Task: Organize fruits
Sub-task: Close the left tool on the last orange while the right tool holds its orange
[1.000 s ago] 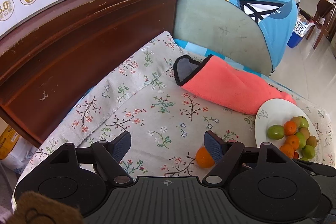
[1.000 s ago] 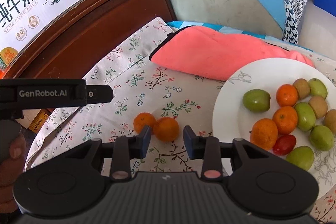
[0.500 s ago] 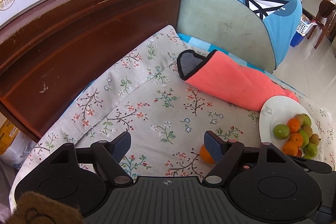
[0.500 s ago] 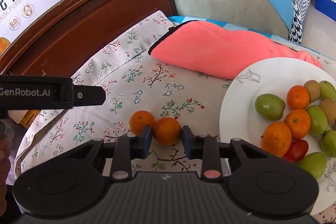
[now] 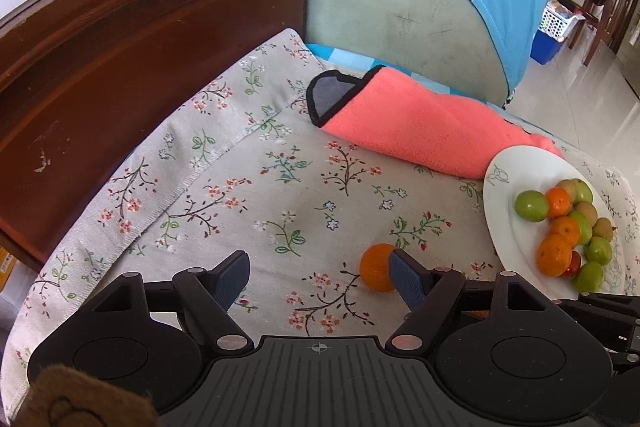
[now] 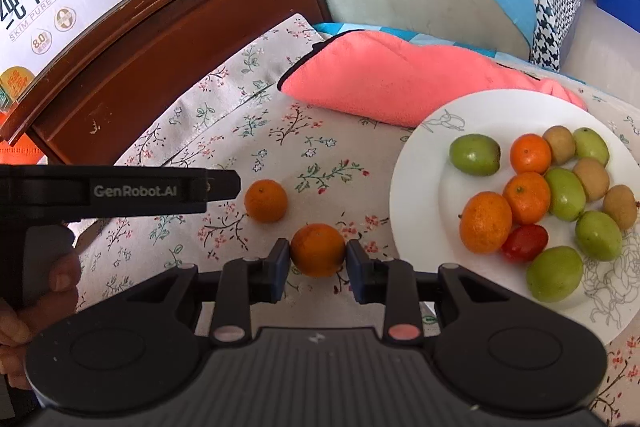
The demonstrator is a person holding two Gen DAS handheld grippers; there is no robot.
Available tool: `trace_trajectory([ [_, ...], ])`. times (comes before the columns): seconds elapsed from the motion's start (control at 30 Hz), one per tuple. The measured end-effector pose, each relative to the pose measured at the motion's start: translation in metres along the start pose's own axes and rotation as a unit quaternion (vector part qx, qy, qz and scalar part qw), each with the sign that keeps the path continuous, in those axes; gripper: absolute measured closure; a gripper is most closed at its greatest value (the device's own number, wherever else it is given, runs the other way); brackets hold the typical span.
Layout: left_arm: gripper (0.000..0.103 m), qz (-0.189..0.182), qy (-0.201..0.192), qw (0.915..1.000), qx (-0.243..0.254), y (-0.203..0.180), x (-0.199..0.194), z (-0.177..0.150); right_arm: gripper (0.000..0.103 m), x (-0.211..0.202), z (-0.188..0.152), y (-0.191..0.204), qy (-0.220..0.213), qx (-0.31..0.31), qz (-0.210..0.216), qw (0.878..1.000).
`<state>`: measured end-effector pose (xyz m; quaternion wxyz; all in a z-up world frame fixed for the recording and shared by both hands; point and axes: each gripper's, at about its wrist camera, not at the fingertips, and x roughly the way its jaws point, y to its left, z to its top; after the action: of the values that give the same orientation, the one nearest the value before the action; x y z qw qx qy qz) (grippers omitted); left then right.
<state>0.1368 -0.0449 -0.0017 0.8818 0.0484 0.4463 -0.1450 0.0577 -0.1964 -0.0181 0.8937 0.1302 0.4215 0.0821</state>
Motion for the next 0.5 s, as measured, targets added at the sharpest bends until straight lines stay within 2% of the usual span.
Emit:
trace_trajectory([
  [0.5, 0.032, -0.021, -0.015, 0.9991, 0.032, -0.02, 0.016, -0.011, 0.072, -0.013, -0.006, -0.008, 0.006, 0.016, -0.002, 1.0],
])
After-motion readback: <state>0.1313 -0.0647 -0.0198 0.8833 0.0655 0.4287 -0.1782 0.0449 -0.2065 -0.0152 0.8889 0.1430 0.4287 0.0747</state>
